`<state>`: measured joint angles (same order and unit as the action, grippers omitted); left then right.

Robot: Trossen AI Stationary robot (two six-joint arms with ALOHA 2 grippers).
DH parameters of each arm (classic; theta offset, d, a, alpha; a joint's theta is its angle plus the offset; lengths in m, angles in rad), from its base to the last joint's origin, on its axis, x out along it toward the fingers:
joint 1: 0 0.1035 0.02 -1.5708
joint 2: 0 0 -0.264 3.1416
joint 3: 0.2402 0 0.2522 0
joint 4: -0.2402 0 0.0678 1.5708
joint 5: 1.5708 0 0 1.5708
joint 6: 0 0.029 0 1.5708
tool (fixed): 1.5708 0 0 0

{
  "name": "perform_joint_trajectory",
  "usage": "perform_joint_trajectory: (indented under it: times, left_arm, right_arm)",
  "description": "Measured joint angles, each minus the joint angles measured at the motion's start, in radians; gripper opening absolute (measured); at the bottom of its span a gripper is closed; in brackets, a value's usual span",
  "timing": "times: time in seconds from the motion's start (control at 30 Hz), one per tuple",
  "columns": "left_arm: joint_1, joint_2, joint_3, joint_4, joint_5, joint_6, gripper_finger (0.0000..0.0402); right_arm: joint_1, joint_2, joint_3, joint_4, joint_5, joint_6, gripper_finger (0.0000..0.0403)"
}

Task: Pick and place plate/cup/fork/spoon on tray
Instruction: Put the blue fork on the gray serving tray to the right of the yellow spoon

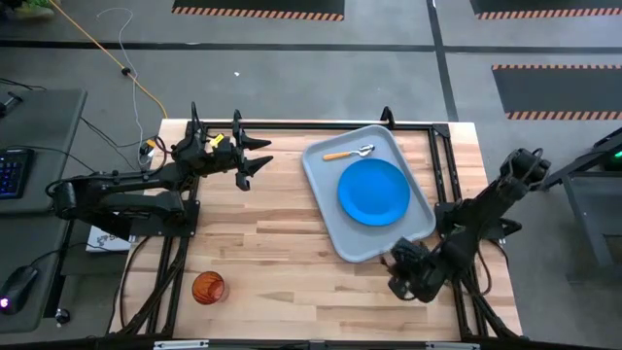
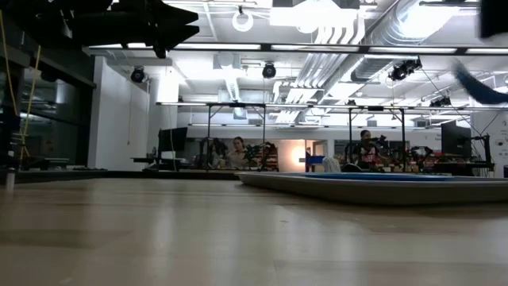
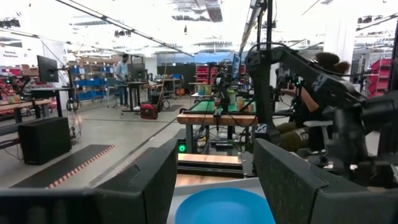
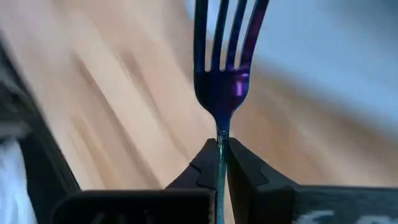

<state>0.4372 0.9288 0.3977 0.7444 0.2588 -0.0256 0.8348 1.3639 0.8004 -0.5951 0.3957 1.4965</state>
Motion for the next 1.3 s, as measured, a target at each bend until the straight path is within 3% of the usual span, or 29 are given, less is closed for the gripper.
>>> perform_joint_trajectory:
  times: [0.17, 0.3, 0.47, 0.6, 0.83, 1.3]
  left_arm:
    - [-0.026, 0.000, 0.000, 0.000, 0.008, -0.023, 0.0200]
    - [-0.066, 0.006, 0.000, 0.003, 0.089, 0.003, 0.0200]
    - [-0.130, 0.046, 0.006, -0.001, 0.118, 0.071, 0.0200]
    - [-0.165, 0.113, 0.067, -0.084, 0.117, 0.080, 0.0200]
    - [-0.186, 0.280, 0.225, -0.329, 0.035, 0.080, 0.0200]
    - [-0.186, 0.421, 0.269, -0.312, 0.055, 0.033, 0.0200]
  right_arm:
    - [-0.116, -0.051, 0.000, 0.178, 0.339, -0.398, 0.0001]
    - [-0.267, -0.049, 0.001, 0.440, 0.398, -0.782, 0.0001]
    - [-0.463, -0.022, 0.002, 0.812, 0.256, -1.198, 0.0001]
    - [-0.598, -0.001, 0.002, 0.947, 0.109, -1.351, 0.0000]
    - [-0.745, 0.076, 0.002, 1.100, -0.124, -1.466, 0.0000]
    - [-0.838, 0.091, 0.002, 1.244, -0.330, -1.584, 0.0000]
